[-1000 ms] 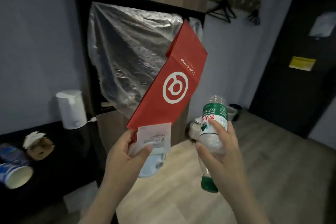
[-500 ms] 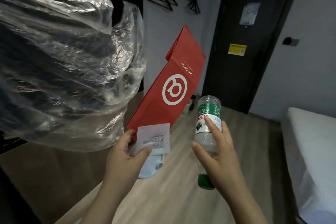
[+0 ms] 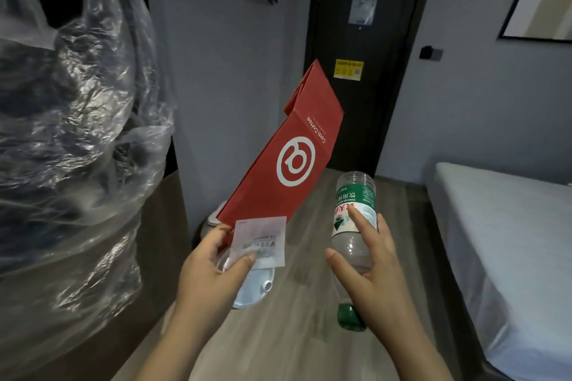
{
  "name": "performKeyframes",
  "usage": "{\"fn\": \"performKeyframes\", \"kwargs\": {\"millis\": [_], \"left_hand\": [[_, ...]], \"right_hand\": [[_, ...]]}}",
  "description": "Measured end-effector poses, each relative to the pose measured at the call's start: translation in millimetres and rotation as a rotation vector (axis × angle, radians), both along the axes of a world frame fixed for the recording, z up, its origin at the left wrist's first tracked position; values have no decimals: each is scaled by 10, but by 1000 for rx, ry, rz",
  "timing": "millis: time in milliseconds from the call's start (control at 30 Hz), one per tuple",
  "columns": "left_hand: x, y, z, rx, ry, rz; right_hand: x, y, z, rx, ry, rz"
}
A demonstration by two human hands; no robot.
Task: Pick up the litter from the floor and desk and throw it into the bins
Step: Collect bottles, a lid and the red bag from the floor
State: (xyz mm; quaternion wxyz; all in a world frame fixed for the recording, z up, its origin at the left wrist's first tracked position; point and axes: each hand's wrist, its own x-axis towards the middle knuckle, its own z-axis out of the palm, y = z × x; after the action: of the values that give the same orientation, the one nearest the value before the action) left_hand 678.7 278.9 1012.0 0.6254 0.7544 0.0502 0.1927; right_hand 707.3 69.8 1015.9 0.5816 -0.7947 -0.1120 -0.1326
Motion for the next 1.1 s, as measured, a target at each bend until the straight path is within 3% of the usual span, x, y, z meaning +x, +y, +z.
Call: {"fn": "performKeyframes", "kwargs": {"millis": [467, 1100], "left_hand": [[2471, -423, 77, 78, 24, 6], [5954, 541, -27, 101, 75, 3]], "right_hand": [[2592, -346, 42, -27, 8, 27], [5883, 565, -60, -106, 98, -48]]}}
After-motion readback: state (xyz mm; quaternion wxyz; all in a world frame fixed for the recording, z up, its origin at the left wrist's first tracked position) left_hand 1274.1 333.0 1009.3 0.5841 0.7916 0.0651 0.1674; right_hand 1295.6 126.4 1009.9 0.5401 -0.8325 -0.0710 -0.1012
